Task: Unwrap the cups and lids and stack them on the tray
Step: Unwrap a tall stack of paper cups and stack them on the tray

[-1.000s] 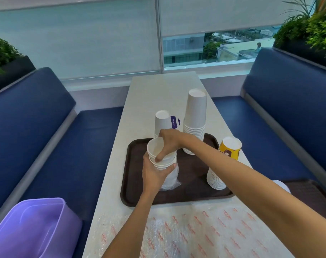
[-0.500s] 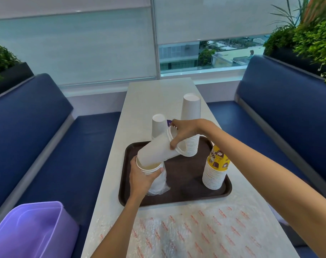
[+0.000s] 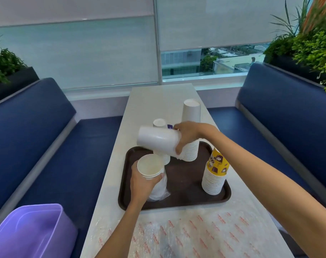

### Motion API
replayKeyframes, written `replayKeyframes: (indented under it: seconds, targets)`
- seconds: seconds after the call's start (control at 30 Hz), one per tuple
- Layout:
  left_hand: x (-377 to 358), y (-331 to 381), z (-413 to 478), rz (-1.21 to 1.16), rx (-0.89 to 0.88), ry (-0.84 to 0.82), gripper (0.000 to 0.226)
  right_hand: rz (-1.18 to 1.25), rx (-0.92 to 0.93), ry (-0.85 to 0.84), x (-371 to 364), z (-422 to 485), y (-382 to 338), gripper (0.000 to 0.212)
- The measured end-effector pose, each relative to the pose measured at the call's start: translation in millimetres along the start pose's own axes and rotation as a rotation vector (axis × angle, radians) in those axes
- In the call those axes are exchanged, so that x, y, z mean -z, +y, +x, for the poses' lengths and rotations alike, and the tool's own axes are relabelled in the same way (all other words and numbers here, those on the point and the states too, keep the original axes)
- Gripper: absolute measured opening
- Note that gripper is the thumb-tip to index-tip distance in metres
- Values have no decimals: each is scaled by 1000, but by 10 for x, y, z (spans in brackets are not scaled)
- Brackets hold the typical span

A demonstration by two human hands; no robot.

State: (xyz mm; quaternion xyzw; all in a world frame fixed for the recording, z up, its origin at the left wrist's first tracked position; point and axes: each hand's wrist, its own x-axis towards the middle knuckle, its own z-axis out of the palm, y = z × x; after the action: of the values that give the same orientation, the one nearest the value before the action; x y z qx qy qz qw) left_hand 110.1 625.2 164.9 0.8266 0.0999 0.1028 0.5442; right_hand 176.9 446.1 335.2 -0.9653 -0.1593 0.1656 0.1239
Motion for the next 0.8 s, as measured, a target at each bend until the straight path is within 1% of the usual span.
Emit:
replayKeyframes:
  seconds: [0.1,0.17,0.27,0.33,0.4,0.53,0.7,0.77,0.8]
  targets:
    - [-60,26,-20,13,5,-4,99,303,55,250,214,-38,85,78]
    - [-106,43,-23,13,8,-11,99,463,58,466,312,-42,120,83]
    - [-115,61,-19,4,24,-53,93,628,-18,780,406,16,213,87]
    - [-85,71,-33,-8,18,-93,85,680,-83,883,431,97,305,88]
    - [-63,73,-37,-17,16,-101,85,693,-148,897,414,192,401,89]
    - [-55,109,-41,-24,25,-103,84,709,-263,858,286,380,521,89]
    - [-60,97,-10,-22,23,-103,84,734,-332,784,82,572,568,91]
    - [-67,90,-3,-20,30,-109,84,767,-357,754,-3,616,577,96]
    - [-70,91,-6,-21,33,-109,84,795,-378,753,-43,628,575,102]
